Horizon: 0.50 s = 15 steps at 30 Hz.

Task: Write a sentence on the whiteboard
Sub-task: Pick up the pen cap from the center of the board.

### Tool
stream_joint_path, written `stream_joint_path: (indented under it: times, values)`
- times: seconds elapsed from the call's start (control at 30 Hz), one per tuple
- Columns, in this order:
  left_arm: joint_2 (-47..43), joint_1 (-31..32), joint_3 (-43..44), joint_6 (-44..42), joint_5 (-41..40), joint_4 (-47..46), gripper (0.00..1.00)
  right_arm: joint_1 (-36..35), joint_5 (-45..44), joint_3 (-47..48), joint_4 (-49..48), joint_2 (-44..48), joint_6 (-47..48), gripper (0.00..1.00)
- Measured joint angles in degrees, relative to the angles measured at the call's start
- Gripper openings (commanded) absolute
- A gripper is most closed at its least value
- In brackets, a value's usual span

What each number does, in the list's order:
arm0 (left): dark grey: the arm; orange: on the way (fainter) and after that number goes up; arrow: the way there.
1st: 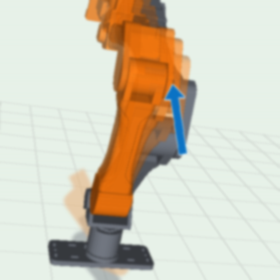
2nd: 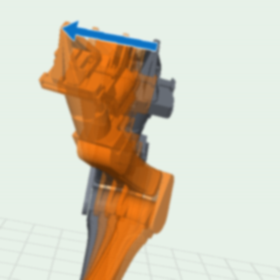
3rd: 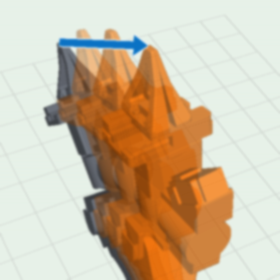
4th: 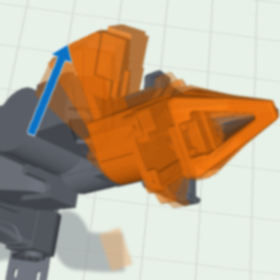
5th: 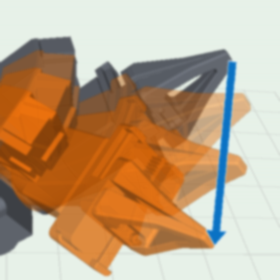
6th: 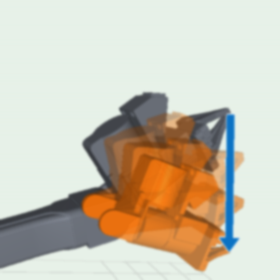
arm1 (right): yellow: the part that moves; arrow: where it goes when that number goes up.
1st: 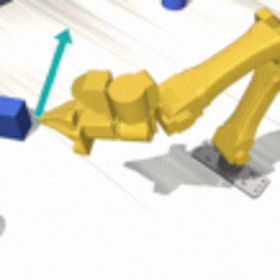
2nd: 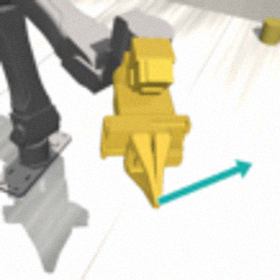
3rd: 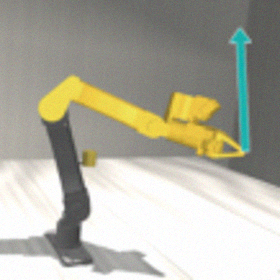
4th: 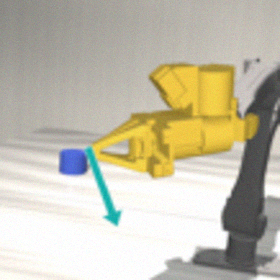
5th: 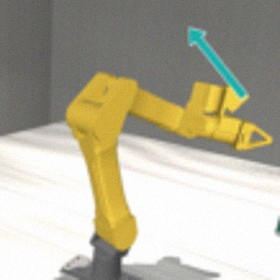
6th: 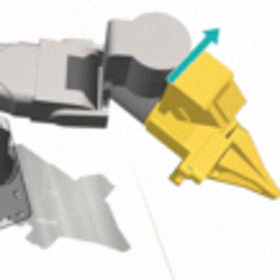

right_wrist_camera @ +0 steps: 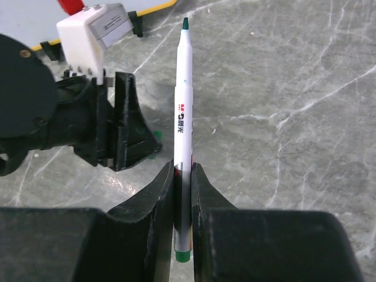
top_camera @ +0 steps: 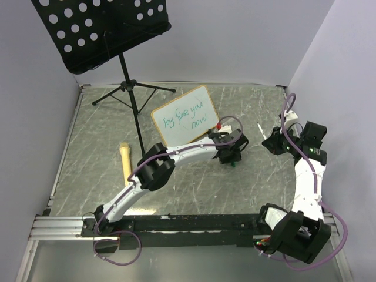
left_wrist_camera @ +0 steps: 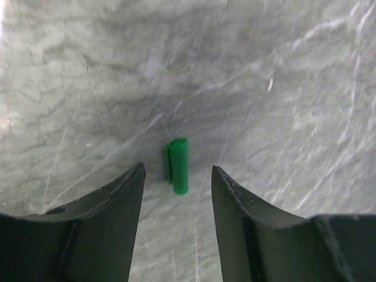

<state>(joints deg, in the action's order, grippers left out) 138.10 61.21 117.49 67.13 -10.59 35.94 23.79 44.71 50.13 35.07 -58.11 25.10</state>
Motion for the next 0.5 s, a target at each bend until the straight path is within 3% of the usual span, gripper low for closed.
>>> stream_joint_path:
  times: [0.17, 0.3, 0.5]
  values:
    - [4.31, 0.17, 8.55, -1.81, -2.80, 6.75, 0.47, 1.60, 2.19, 0.00, 0.20, 0.28, 0.04, 0.00]
    - [6.08, 0.39, 11.63, -3.72, -4.37, 10.23, 0.36, 3.21, 4.15, 0.00, 0.44, 0.70, 0.07, 0.00]
    - [7.93, 1.05, 15.19, -7.10, -6.25, 13.07, 0.38, 5.09, 6.25, 0.00, 1.01, 1.40, 0.07, 0.00]
